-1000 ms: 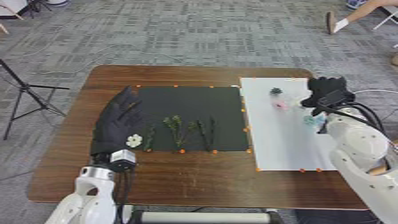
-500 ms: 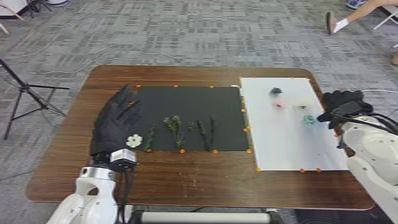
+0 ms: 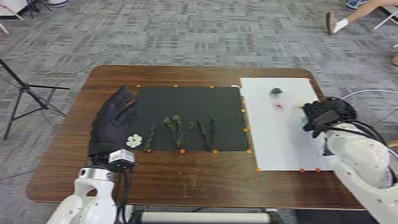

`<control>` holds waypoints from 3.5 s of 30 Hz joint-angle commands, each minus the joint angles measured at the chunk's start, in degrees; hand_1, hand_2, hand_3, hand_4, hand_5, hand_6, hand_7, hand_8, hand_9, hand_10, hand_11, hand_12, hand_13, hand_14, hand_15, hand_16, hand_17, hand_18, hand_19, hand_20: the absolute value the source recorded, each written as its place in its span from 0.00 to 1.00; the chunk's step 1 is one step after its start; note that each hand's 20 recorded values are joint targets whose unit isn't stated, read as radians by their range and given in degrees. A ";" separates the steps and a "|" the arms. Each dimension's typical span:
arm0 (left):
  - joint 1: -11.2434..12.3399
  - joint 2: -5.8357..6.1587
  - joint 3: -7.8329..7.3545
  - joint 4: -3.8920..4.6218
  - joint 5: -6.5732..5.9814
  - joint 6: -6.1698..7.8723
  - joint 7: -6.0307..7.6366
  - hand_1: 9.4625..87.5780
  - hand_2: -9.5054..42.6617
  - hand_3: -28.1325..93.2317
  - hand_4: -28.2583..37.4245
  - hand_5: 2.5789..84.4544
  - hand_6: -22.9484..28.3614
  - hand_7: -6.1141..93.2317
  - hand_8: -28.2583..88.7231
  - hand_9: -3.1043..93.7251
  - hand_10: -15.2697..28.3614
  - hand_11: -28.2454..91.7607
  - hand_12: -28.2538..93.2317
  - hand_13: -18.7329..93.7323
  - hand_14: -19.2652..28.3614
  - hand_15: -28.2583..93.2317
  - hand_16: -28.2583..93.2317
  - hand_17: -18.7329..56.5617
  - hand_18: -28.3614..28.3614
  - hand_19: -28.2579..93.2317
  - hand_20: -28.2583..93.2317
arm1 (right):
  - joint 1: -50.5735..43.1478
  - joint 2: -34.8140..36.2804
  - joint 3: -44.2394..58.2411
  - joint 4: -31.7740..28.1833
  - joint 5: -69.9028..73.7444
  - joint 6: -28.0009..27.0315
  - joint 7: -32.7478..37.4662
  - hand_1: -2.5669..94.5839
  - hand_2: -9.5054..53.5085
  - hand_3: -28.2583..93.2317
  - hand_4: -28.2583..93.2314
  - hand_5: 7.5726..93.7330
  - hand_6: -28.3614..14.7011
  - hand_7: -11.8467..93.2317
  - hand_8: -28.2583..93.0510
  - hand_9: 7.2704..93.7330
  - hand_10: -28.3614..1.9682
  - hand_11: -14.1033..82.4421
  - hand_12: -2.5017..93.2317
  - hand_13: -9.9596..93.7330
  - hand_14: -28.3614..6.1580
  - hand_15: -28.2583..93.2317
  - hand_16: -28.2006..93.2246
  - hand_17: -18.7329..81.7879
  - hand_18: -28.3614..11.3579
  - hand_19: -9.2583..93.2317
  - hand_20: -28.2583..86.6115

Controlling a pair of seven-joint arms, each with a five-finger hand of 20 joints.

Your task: Arrange flowers

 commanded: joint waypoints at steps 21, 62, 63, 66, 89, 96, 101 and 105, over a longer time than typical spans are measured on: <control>-1.39 5.36 -2.11 -1.19 -0.16 2.18 0.32 0.19 0.15 0.79 0.01 0.30 0.48 0.26 0.15 0.30 0.61 0.36 0.37 0.36 0.71 0.39 0.27 0.09 0.87 0.60 0.28 | 32.16 -23.65 -31.75 9.57 -1.57 15.01 -10.29 0.52 0.00 0.92 0.07 0.71 0.67 0.59 0.27 0.85 0.70 0.46 0.60 0.76 0.61 0.82 0.59 0.55 0.23 1.00 0.70; -17.93 6.29 4.02 1.65 1.04 -1.64 2.50 0.19 0.15 0.79 0.02 0.32 0.48 0.26 0.15 0.31 0.61 0.35 0.37 0.37 0.72 0.39 0.27 0.10 0.88 0.60 0.28 | 32.07 -47.42 -37.77 26.69 -7.36 18.50 -9.78 0.45 0.00 0.86 0.00 0.60 0.66 0.56 0.27 0.71 0.67 0.51 0.48 0.70 0.56 0.87 0.54 0.52 0.24 1.00 0.72; -17.81 6.35 3.97 1.54 1.04 -1.54 2.64 0.19 0.15 0.79 0.02 0.32 0.48 0.26 0.15 0.31 0.61 0.35 0.37 0.37 0.72 0.39 0.27 0.10 0.88 0.60 0.28 | 32.13 -47.36 -37.93 26.57 -7.68 18.25 -9.79 0.43 0.00 0.87 0.00 0.59 0.66 0.54 0.27 0.68 0.64 0.55 0.44 0.69 0.56 0.87 0.54 0.52 0.24 1.00 0.72; -17.52 6.17 3.72 1.46 1.00 -1.80 2.66 0.19 0.15 0.79 0.02 0.32 0.48 0.26 0.15 0.31 0.61 0.35 0.37 0.37 0.72 0.39 0.27 0.10 0.88 0.60 0.28 | 32.04 -47.28 -38.63 26.26 -6.80 18.40 -8.53 0.37 0.00 0.90 0.00 0.57 0.66 0.53 0.18 0.62 0.57 0.63 0.36 0.67 0.54 0.88 0.54 0.51 0.24 1.00 0.72; -11.53 3.39 2.18 0.77 0.73 -1.87 0.11 0.19 0.15 0.79 0.01 0.32 0.48 0.26 0.15 0.31 0.61 0.35 0.37 0.37 0.71 0.39 0.27 0.10 0.88 0.60 0.28 | 25.38 -21.31 -25.47 7.19 5.55 10.86 0.72 0.32 0.00 0.94 0.01 0.34 0.52 0.46 0.11 0.36 0.45 0.52 0.29 0.51 0.44 0.87 0.45 0.43 0.21 0.94 0.72; -5.68 3.30 0.11 -0.76 0.60 -0.72 -1.02 0.19 0.15 0.79 0.01 0.32 0.48 0.26 0.15 0.31 0.61 0.35 0.37 0.37 0.72 0.39 0.27 0.10 0.88 0.60 0.28 | 10.66 -6.51 -4.97 0.91 5.65 3.58 9.53 0.33 0.00 0.94 0.00 0.30 0.51 0.45 0.11 0.32 0.42 0.51 0.29 0.47 0.42 0.87 0.43 0.41 0.21 0.93 0.71; -3.59 2.90 -0.63 -1.08 0.26 -0.27 -1.18 0.19 0.15 0.79 0.01 0.32 0.48 0.26 0.15 0.31 0.61 0.35 0.37 0.37 0.72 0.39 0.27 0.10 0.88 0.60 0.28 | 2.84 -4.12 4.72 0.77 5.89 1.90 11.58 0.29 0.00 0.90 0.00 0.30 0.46 0.41 0.13 0.33 0.37 0.49 0.29 0.48 0.40 0.87 0.43 0.41 0.20 0.93 0.72; -2.94 2.20 -0.90 -1.16 0.31 -0.03 -0.69 0.19 0.15 0.79 0.01 0.32 0.48 0.26 0.15 0.31 0.61 0.35 0.37 0.37 0.72 0.39 0.27 0.10 0.88 0.60 0.28 | -0.04 -3.77 6.99 0.49 4.37 1.80 11.81 0.29 0.00 0.88 0.00 0.32 0.45 0.40 0.13 0.37 0.38 0.50 0.29 0.50 0.41 0.87 0.43 0.42 0.19 0.93 0.72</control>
